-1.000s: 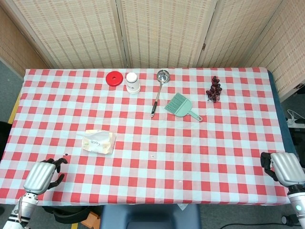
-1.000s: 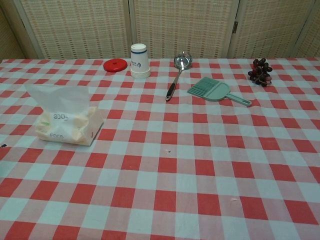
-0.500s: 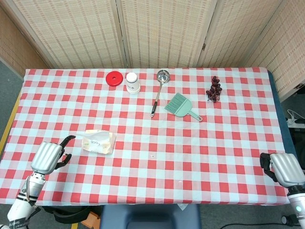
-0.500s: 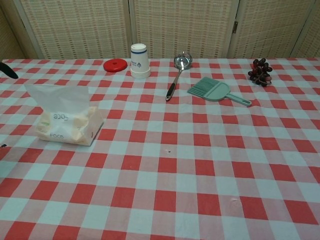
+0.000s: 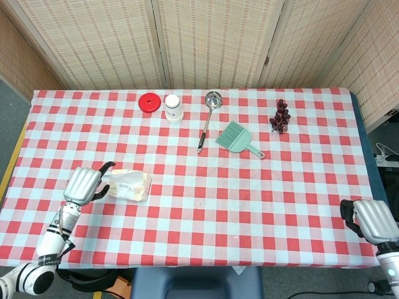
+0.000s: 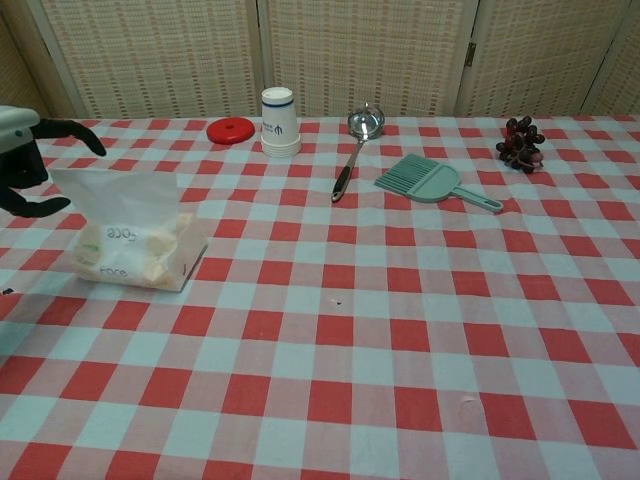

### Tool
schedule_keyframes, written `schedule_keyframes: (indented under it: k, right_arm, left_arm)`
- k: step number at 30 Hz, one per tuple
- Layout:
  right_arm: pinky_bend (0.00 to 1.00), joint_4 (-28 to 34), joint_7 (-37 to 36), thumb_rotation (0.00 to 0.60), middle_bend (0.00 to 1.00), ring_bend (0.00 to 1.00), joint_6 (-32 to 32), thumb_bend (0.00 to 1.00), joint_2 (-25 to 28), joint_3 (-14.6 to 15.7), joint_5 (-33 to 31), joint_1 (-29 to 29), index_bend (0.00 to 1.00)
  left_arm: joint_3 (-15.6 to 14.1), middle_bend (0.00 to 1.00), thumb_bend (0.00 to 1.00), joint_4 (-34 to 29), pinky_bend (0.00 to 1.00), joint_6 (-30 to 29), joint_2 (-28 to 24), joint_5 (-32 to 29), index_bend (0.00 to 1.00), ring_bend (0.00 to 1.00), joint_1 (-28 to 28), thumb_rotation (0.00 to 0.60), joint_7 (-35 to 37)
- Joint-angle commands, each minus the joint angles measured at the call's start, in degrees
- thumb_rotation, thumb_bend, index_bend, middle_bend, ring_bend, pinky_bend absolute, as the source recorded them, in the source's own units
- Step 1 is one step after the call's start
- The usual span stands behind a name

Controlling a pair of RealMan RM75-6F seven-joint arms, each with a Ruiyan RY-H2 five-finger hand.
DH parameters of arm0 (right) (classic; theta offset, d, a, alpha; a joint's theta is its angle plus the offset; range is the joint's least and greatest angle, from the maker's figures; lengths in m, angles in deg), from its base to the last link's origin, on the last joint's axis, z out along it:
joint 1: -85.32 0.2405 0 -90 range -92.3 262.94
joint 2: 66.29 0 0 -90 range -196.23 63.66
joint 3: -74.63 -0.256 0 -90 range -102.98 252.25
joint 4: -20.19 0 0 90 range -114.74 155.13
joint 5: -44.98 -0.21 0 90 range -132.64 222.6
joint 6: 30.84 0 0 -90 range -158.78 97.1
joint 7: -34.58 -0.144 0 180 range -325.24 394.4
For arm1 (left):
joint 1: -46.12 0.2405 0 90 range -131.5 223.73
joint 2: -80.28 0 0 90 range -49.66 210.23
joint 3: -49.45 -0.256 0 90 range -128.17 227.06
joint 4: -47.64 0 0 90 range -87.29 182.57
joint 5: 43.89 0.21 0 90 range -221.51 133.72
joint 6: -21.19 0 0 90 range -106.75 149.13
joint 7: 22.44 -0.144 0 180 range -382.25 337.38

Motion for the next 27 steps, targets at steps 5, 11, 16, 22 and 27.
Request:
schedule_keyframes:
  k: [5, 11, 16, 22, 27]
  right_arm:
    - [0.86, 0.1, 0.6, 0.6, 0.8, 0.65, -0.6, 1.0, 0.0, 0.2, 0.0, 0.3, 0.95]
    - [0.86, 0.2, 0.6, 0.6, 0.8, 0.65, -0.7, 1.0, 0.0, 0.1, -0.3, 0.3, 0.95]
    - [0.86, 0.3, 0.7, 0.6, 0.8, 0.65, -0.6, 1.0, 0.0, 0.2, -0.1, 0.3, 0.95]
    - [0.86, 0.3, 0.9, 0.6, 0.8, 0.65, -1.1, 1.0, 0.0, 0.2, -0.3, 0.5, 0.95]
    - [0.86, 0.4, 1.1, 0.6, 0.8, 0.65, -1.1, 1.0, 0.0, 0.4, -0.1, 0.5, 0.95]
  left_arm:
    - [0.5, 1.0, 0.39, 3.1, 1.0, 2.2, 3.0, -3.0, 0.36, 1.0, -2.4, 0.6, -1.0]
    - [0.6, 1.0, 0.43, 6.5, 1.0, 0.4, 6.0, -3.2, 0.64, 1.0, -3.2, 0.6, -1.9]
    - [1.1, 1.0, 0.48, 9.2, 1.0, -2.9, 8.0, -2.8, 0.75, 1.0, -3.1, 0.6, -2.0]
    - [1.3, 1.0, 0.5, 8.5, 1.0, -4.3, 7.5, -2.6, 0.77, 1.0, -3.0, 0.6, -2.0]
    - [3.5, 1.0, 0.5, 8.0, 1.0, -7.2, 6.0, -1.9, 0.77, 1.0, -3.7, 0.6, -2.9]
